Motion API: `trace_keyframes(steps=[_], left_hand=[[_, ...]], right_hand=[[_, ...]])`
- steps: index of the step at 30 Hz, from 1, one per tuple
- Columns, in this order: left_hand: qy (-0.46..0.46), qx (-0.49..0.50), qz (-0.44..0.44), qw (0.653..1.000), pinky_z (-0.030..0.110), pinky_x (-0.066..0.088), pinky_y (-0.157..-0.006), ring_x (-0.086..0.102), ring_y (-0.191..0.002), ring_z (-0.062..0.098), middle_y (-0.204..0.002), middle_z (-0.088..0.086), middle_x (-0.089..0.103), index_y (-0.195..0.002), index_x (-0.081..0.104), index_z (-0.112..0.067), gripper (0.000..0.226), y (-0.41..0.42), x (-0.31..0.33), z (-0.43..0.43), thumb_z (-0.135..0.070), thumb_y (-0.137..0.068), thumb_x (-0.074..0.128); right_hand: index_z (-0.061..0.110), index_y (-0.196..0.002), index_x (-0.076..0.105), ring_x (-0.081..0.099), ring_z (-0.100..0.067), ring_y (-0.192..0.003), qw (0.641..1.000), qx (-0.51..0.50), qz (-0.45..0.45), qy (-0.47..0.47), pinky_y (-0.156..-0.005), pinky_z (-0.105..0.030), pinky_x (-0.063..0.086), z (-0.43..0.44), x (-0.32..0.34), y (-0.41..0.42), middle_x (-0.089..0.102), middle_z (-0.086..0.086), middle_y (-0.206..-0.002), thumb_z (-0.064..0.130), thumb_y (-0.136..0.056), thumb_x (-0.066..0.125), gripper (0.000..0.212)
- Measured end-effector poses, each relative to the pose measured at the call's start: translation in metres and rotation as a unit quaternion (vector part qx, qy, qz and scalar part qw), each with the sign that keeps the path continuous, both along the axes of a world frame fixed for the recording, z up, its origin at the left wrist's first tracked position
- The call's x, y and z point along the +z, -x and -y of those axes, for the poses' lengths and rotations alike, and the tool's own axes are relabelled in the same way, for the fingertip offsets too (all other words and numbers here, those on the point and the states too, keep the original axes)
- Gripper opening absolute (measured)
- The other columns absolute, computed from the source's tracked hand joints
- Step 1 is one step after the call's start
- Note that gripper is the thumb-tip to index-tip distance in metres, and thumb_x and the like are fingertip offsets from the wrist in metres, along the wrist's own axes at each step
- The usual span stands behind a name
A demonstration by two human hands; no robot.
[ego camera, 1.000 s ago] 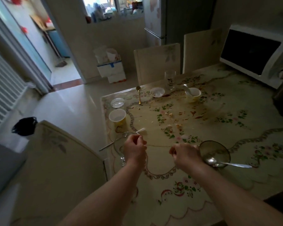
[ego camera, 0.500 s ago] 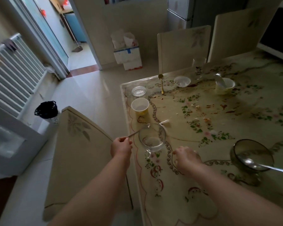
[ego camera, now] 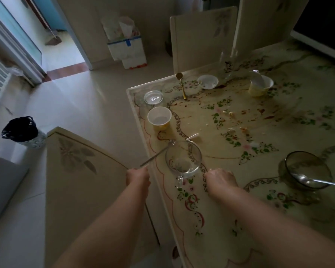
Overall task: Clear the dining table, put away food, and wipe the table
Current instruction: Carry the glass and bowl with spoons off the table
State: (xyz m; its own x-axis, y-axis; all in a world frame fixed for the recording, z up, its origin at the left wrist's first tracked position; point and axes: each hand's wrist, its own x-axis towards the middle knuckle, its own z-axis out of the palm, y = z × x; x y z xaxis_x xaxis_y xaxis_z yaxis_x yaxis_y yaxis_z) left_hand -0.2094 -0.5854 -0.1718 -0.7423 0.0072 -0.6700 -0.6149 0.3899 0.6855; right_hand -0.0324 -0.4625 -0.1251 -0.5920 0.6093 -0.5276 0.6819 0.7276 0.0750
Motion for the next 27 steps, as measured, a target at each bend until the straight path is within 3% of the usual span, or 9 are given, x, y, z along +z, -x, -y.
trace_keyframes(steps=[2, 6, 11, 14, 22, 27], left_hand=[[-0.031, -0.004, 0.026, 0.999, 0.027, 0.041, -0.050, 0.048, -0.058, 0.015, -0.087, 0.010, 0.055, -0.122, 0.055, 0.004, 0.034, 0.005, -0.001, -0.002, -0.013, -0.092, 0.055], [-0.044, 0.041, 0.038, 0.997, 0.024, 0.039, -0.045, 0.049, -0.056, 0.014, -0.075, 0.007, 0.055, -0.111, 0.062, 0.000, 0.031, 0.017, -0.007, -0.006, -0.024, -0.093, 0.058], [-0.087, 0.041, 0.031, 0.995, 0.024, 0.039, -0.051, 0.049, -0.057, 0.012, -0.071, 0.004, 0.056, -0.103, 0.063, -0.006, 0.013, 0.019, -0.003, -0.011, -0.010, -0.093, 0.057], [-0.093, 0.049, 0.010, 0.994, 0.024, 0.039, -0.052, 0.048, -0.057, 0.011, -0.070, 0.002, 0.056, -0.103, 0.062, -0.010, 0.012, 0.017, 0.003, -0.015, -0.007, -0.093, 0.055], [-0.117, 0.077, -0.022, 0.990, 0.024, 0.041, -0.054, 0.050, -0.061, 0.010, -0.076, 0.003, 0.058, -0.095, 0.059, -0.011, 0.010, 0.004, 0.033, -0.014, -0.008, -0.097, 0.050], [-0.142, 0.079, -0.027, 0.986, 0.024, 0.041, -0.055, 0.050, -0.063, 0.009, -0.077, 0.002, 0.058, -0.082, 0.057, -0.015, 0.020, -0.008, 0.056, -0.006, -0.007, -0.097, 0.047]], right_hand=[[0.015, -0.123, 0.056, 0.051, -0.023, -0.116, 1.000, 0.000, 0.000, 0.002, -0.098, -0.037, 0.039, 0.001, 0.000, -0.001, 0.057, -0.004, -0.122, 0.006, -0.094, 0.042, 0.033], [0.019, -0.131, 0.051, 0.049, -0.023, -0.120, 0.999, -0.012, -0.028, 0.012, -0.101, -0.039, 0.039, 0.002, -0.001, -0.008, 0.052, -0.001, -0.131, 0.008, -0.096, 0.040, 0.038], [0.018, -0.134, 0.047, 0.047, -0.022, -0.123, 0.998, -0.046, -0.039, 0.023, -0.104, -0.038, 0.037, 0.003, 0.003, -0.009, 0.053, -0.002, -0.130, 0.012, -0.100, 0.038, 0.035], [0.018, -0.134, 0.047, 0.047, -0.022, -0.124, 0.999, -0.036, -0.019, 0.030, -0.105, -0.038, 0.037, 0.002, 0.007, -0.007, 0.053, -0.003, -0.131, 0.006, -0.097, 0.042, 0.039], [0.018, -0.150, 0.025, 0.039, -0.022, -0.133, 0.997, -0.033, -0.002, 0.063, -0.109, -0.038, 0.037, -0.005, 0.005, -0.012, 0.044, -0.003, -0.144, -0.002, -0.092, 0.047, 0.065], [0.017, -0.151, 0.021, 0.035, -0.022, -0.137, 0.997, -0.008, -0.008, 0.075, -0.110, -0.038, 0.036, -0.005, 0.008, -0.018, 0.033, -0.001, -0.152, -0.002, -0.093, 0.043, 0.065]])
